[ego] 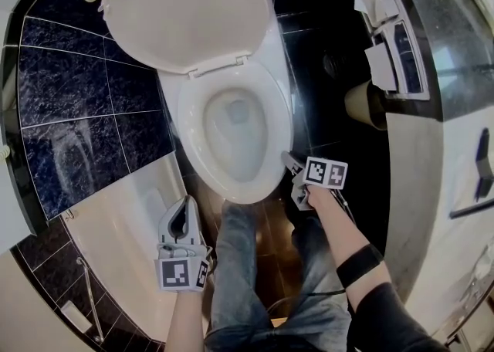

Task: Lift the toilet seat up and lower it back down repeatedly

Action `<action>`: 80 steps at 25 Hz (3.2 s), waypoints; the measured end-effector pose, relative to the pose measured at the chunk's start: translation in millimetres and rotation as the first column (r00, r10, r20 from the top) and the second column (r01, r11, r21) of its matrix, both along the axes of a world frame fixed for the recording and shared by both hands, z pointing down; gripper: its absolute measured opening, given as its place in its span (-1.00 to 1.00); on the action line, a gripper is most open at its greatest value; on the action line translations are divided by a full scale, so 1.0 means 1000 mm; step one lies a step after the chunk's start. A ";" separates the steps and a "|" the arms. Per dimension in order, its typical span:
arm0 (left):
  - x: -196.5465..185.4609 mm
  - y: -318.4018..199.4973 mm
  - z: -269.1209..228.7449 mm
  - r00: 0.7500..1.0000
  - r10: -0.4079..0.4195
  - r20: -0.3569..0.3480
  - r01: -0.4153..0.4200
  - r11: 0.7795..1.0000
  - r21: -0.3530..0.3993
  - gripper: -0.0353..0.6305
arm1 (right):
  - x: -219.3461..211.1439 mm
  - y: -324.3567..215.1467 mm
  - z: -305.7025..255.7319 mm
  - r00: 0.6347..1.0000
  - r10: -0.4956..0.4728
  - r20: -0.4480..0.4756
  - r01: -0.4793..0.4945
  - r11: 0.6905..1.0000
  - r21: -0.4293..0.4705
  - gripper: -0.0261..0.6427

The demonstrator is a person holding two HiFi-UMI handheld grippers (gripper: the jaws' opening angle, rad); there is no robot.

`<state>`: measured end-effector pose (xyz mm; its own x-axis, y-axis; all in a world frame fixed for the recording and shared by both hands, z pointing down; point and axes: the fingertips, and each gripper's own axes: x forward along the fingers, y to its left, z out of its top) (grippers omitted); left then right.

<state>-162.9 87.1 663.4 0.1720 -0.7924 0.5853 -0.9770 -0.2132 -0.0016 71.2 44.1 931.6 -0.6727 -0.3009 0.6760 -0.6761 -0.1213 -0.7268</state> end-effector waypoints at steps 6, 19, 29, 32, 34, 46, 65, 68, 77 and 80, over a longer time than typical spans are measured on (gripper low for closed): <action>0.000 0.001 -0.006 1.000 -0.009 -0.016 0.009 1.000 -0.014 -0.90 | -0.001 -0.003 -0.031 1.000 0.004 0.021 -0.004 1.000 -0.002 -0.57; 0.002 0.050 -0.025 1.000 -0.004 -0.015 0.002 0.992 -0.129 -0.90 | -0.007 -0.042 -0.161 0.998 0.010 0.057 -0.013 0.999 0.050 -0.56; 0.013 0.039 0.010 0.995 -0.020 -0.095 0.000 0.978 -0.207 -0.90 | -0.015 -0.092 -0.223 0.998 0.039 0.043 -0.043 0.995 0.094 -0.55; 0.024 0.012 0.001 0.993 0.006 -0.115 -0.026 0.984 -0.174 -0.90 | -0.018 -0.098 -0.230 0.998 0.051 0.039 -0.055 0.995 0.089 -0.55; 0.030 -0.005 -0.011 0.991 0.018 -0.133 -0.039 0.987 -0.155 -0.90 | -0.018 -0.099 -0.231 0.998 0.055 0.030 -0.057 0.995 0.080 -0.55; 0.022 -0.053 -0.053 0.984 -0.019 -0.177 -0.004 0.992 -0.127 -0.90 | -0.019 -0.125 -0.254 0.994 0.110 0.000 -0.110 0.992 0.056 -0.53; -0.009 -0.212 -0.125 0.987 0.016 -0.158 -0.017 1.000 -0.005 -0.90 | -0.041 -0.158 -0.414 0.938 -0.130 -0.322 0.298 0.778 0.553 -0.90; -0.013 -0.235 -0.128 0.989 0.027 -0.146 -0.026 1.000 0.010 -0.90 | -0.044 -0.163 -0.420 0.909 -0.148 -0.390 0.367 0.727 0.581 -0.90; -0.024 -0.296 -0.128 0.993 0.057 -0.107 -0.054 0.998 0.038 -0.90 | -0.046 -0.173 -0.418 0.886 -0.151 -0.438 0.409 0.699 0.587 -0.90; -0.030 -0.316 -0.117 0.994 0.054 -0.094 -0.054 0.998 0.013 -0.90 | -0.046 -0.171 -0.414 0.885 -0.155 -0.440 0.411 0.705 0.578 -0.90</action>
